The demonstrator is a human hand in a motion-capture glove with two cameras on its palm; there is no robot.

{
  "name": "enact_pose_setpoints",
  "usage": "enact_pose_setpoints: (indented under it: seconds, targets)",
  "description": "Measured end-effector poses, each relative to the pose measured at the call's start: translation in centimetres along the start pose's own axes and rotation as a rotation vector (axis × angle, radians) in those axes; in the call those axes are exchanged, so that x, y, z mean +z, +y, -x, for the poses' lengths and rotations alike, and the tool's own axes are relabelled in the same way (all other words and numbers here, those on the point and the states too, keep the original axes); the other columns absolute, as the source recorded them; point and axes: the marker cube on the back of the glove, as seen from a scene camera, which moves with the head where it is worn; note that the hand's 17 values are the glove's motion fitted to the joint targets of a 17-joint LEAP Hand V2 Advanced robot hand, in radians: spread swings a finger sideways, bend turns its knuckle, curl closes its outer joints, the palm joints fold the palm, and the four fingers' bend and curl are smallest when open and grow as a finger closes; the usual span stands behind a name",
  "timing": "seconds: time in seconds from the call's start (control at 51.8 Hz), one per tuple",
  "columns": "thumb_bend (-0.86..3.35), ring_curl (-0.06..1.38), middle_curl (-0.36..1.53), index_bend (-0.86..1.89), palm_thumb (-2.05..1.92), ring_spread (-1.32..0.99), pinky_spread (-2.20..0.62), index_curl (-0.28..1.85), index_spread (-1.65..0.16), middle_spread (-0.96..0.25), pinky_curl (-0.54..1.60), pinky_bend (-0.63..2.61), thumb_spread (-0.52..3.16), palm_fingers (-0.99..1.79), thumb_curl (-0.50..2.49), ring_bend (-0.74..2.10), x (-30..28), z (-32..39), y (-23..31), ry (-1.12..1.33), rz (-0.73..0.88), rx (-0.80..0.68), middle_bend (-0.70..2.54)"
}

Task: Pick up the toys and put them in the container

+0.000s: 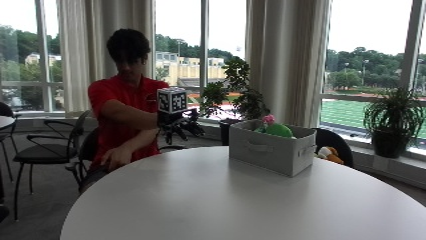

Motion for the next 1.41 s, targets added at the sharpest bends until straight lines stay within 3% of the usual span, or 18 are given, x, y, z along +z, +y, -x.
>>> enact_pose_setpoints:
  seconds: [1.41]
  targets:
    - [-0.02,0.27,0.29,0.26,0.02,0.01,0.09,0.47,-0.41,-0.09,0.31,1.13,1.19,0.03,0.34,0.28,2.1,0.1,0.5,-0.049,0.046,0.022,0.17]
